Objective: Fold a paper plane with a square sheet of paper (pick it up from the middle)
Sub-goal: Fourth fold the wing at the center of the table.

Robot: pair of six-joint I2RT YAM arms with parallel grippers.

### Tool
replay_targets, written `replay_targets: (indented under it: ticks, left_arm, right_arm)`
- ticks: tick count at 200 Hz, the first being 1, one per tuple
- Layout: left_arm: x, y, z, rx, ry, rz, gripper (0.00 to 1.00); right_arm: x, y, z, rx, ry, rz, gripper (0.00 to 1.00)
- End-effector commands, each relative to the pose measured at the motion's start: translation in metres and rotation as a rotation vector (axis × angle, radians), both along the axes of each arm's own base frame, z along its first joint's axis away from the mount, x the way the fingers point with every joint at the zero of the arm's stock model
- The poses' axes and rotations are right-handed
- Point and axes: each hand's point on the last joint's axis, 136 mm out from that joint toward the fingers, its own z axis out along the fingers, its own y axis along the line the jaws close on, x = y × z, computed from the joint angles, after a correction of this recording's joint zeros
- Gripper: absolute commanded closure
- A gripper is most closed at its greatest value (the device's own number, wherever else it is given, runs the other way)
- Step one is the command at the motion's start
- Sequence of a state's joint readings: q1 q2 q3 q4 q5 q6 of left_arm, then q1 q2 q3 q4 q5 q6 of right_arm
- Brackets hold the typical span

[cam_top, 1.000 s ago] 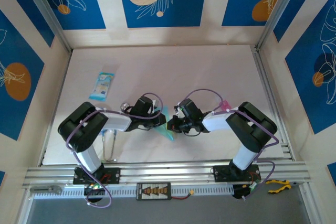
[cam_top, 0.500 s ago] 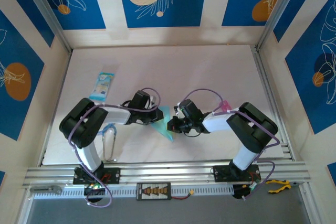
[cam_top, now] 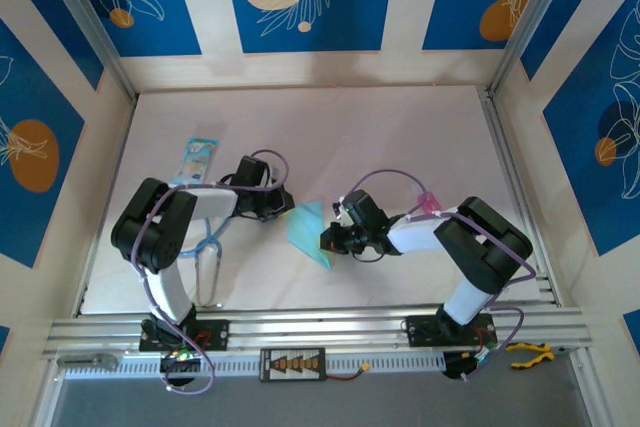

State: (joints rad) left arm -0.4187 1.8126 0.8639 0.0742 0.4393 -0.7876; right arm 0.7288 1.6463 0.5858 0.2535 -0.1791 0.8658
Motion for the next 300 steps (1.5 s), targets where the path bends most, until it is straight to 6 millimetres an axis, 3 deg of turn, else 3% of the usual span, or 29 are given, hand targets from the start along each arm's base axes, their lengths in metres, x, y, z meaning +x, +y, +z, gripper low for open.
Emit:
replay_targets:
  ticks: [1,45,70,101,126,176,210,245,265,300]
  left_arm:
    - [0.016,0.028,-0.010,0.114,-0.002,0.048,0.89]
    - [0.027,0.017,0.026,0.061,-0.057,0.030,0.88]
    - [0.016,0.007,0.046,0.010,-0.097,0.008,0.87]
    - [-0.010,-0.027,0.059,-0.083,-0.129,-0.098,0.86]
    - [-0.029,-0.046,0.042,-0.096,-0.094,-0.160,0.87]
    - [-0.041,-0.040,-0.013,-0.042,0.009,-0.133,0.88]
    - [-0.050,-0.026,-0.036,0.036,0.053,-0.124,0.89]
    - [-0.054,-0.022,-0.041,0.059,0.062,-0.127,0.90]
    - [-0.053,-0.022,-0.040,0.057,0.061,-0.122,0.90]
    - [-0.051,-0.023,-0.039,0.052,0.061,-0.121,0.90]
  right_arm:
    - [-0.038,-0.042,-0.043,-0.184,0.154,0.001,1.00]
    - [-0.036,-0.038,-0.041,-0.173,0.150,0.020,1.00]
    - [-0.034,-0.038,-0.039,-0.174,0.144,0.025,1.00]
    - [-0.031,-0.038,-0.038,-0.175,0.142,0.027,1.00]
    - [-0.029,-0.037,-0.034,-0.168,0.138,0.025,1.00]
    - [-0.022,-0.029,-0.017,-0.108,0.119,0.024,0.99]
    - [-0.012,-0.014,0.016,-0.029,0.060,0.047,0.97]
    - [-0.002,0.014,0.049,0.078,0.006,0.101,0.95]
    - [0.004,0.025,0.043,0.074,0.019,0.107,0.93]
    - [0.001,0.031,0.008,0.015,0.096,0.113,0.90]
